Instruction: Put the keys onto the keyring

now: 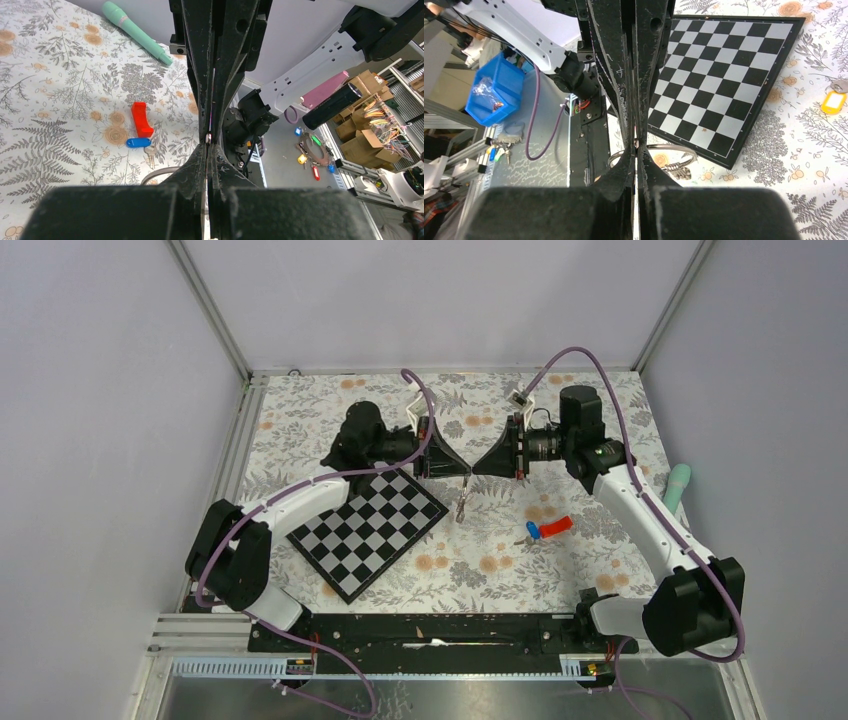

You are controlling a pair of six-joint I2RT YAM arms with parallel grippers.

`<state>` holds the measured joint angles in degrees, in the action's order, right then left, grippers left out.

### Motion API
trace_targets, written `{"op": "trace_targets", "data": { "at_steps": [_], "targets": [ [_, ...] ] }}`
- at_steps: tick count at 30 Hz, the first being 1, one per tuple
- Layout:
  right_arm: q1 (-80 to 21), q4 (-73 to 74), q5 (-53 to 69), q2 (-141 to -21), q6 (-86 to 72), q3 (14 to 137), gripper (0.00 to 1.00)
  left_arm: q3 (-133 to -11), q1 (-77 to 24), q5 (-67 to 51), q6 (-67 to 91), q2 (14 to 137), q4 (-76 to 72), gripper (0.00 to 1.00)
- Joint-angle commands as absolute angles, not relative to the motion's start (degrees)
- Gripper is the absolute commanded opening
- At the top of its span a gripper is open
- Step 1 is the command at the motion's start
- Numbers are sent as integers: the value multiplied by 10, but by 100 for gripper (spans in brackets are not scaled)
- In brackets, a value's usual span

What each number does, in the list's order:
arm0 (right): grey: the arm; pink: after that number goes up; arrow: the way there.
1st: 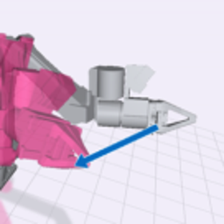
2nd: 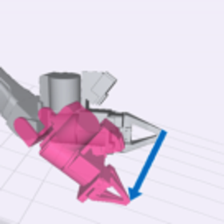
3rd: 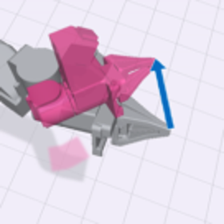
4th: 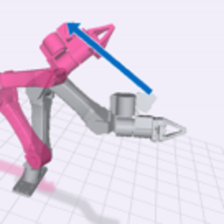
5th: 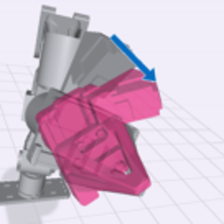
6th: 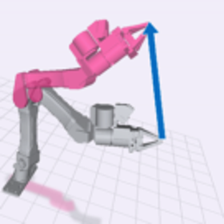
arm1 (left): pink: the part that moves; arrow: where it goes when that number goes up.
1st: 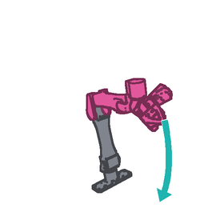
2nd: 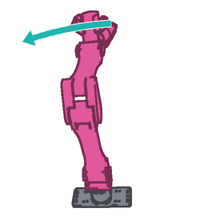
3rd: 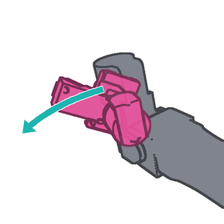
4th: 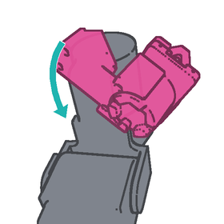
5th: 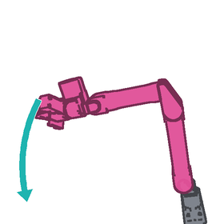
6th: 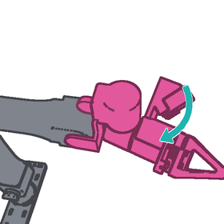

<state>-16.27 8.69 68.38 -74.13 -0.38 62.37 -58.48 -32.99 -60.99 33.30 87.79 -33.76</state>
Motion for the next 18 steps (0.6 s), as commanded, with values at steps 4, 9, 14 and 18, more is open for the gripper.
{"op": "trace_targets", "data": {
  "at_steps": [4,9,14,18],
  "targets": [
    [-179,147,667,-738,65,659,0,-614,-338,-595,278,868,-302,0],
    [-182,154,662,-739,71,661,0,-618,-343,-596,269,870,-288,0],
    [-183,158,659,-739,76,661,0,-622,-346,-596,264,873,-280,0],
    [-183,164,657,-737,80,661,0,-624,-348,-599,256,874,-270,0]
  ]
}}
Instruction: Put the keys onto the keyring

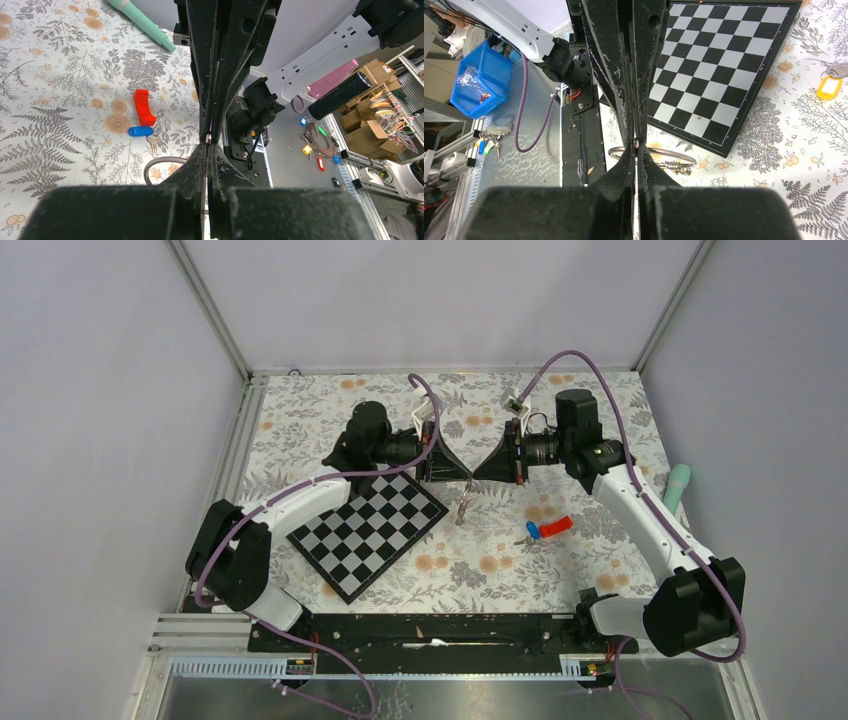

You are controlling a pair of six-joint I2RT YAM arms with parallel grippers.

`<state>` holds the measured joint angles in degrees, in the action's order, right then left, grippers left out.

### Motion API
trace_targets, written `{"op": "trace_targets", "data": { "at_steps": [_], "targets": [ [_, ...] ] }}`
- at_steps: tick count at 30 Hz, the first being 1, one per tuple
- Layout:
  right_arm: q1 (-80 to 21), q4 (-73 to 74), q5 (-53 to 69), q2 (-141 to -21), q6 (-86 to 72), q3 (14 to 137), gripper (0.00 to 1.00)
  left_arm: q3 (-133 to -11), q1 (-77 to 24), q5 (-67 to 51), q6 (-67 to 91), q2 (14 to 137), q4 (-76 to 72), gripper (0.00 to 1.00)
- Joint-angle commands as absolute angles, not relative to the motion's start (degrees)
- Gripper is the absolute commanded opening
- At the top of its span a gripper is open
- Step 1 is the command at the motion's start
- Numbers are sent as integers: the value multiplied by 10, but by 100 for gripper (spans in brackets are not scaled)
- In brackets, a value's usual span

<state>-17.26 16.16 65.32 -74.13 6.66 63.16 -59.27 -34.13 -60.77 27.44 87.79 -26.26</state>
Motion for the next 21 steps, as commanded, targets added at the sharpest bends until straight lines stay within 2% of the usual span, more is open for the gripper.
{"op": "trace_targets", "data": {
  "at_steps": [1,21],
  "targets": [
    [-184,165,656,-738,81,662,0,-625,-348,-599,252,874,-268,0],
    [-185,177,646,-737,93,663,0,-639,-358,-603,231,881,-236,4]
  ]
}}
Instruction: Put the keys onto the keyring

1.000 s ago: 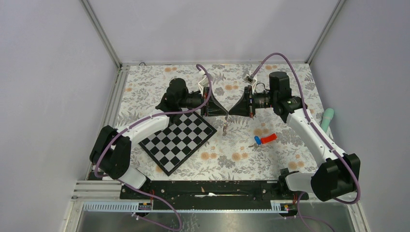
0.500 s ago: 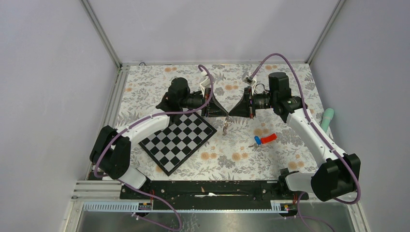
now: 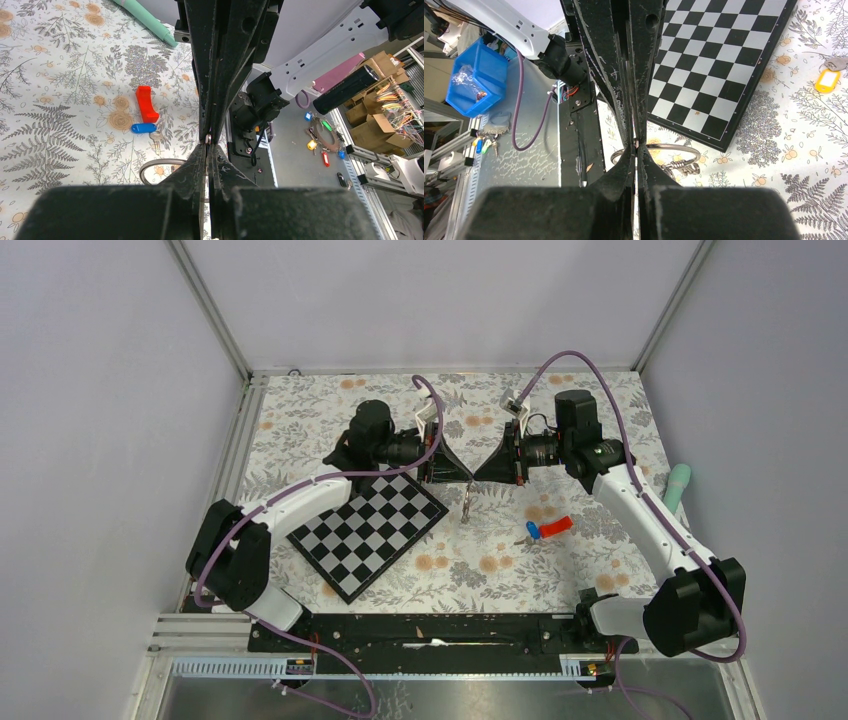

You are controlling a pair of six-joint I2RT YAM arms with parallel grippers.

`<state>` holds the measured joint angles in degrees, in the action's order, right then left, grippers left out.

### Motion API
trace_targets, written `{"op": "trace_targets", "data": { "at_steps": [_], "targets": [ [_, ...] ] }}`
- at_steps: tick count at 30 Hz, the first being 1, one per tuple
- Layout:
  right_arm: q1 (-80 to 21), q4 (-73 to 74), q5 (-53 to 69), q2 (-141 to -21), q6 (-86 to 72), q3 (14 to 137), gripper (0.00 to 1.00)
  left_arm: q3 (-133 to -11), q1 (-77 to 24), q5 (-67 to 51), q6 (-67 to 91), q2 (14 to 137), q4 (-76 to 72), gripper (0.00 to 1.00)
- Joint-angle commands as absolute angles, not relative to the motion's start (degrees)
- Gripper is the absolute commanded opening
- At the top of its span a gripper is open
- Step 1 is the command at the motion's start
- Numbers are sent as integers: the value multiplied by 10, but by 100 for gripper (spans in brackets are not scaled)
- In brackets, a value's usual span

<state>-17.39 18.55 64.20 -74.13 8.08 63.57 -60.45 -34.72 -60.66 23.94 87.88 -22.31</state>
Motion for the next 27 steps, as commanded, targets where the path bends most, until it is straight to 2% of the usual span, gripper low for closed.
{"op": "trace_targets", "data": {
  "at_steps": [1,27],
  "targets": [
    [-185,178,646,-737,93,661,0,-639,-359,-603,231,882,-236,4],
    [-185,180,643,-733,96,654,0,-643,-365,-609,225,888,-228,6]
  ]
}}
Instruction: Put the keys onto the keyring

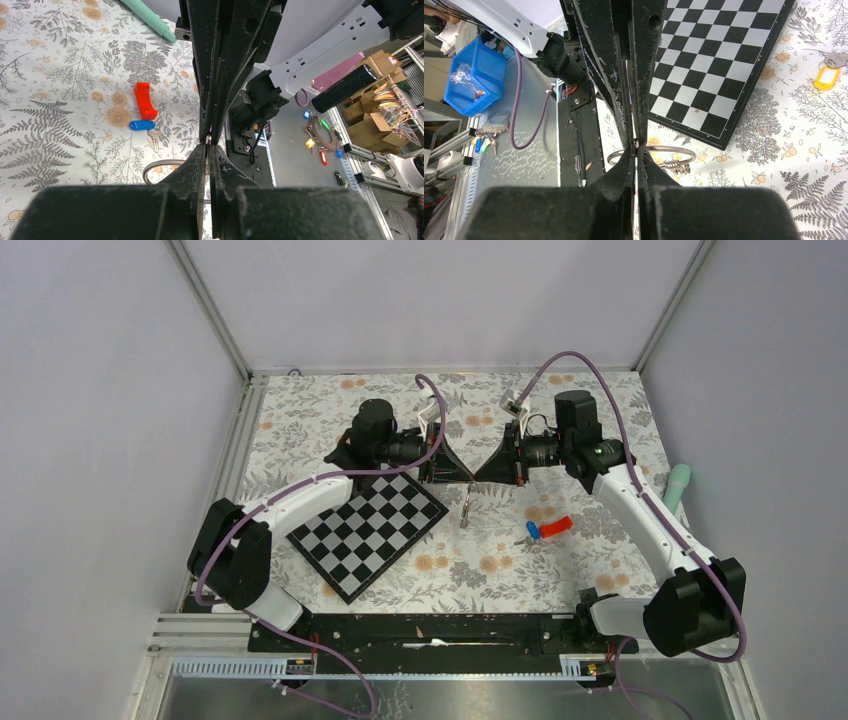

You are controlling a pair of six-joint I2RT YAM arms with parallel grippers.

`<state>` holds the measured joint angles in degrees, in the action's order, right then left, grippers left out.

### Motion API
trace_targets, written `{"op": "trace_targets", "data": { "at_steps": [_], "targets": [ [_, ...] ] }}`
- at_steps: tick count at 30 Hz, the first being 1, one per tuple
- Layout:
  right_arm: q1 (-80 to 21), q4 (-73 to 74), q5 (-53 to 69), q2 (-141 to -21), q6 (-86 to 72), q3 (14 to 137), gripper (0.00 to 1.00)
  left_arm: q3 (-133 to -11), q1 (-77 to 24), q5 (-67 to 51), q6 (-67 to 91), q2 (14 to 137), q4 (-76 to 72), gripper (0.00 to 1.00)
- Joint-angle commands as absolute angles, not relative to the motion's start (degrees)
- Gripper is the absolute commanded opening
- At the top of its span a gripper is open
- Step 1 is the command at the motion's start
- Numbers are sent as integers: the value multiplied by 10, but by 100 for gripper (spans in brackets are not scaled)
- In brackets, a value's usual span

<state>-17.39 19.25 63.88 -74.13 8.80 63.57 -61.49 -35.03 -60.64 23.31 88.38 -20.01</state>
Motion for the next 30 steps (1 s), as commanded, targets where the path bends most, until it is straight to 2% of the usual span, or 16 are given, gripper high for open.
{"op": "trace_targets", "data": {
  "at_steps": [1,18,20,22,30],
  "targets": [
    [-185,180,643,-734,96,654,0,-644,-364,-610,225,889,-228,6],
    [-186,179,643,-733,94,655,0,-642,-367,-615,223,889,-227,8],
    [-185,179,643,-733,94,654,0,-643,-367,-616,222,890,-227,7],
    [-186,179,642,-733,94,654,0,-643,-367,-616,222,889,-227,0],
    [-185,182,633,-727,100,653,0,-636,-367,-618,214,879,-224,0]
  ]
}}
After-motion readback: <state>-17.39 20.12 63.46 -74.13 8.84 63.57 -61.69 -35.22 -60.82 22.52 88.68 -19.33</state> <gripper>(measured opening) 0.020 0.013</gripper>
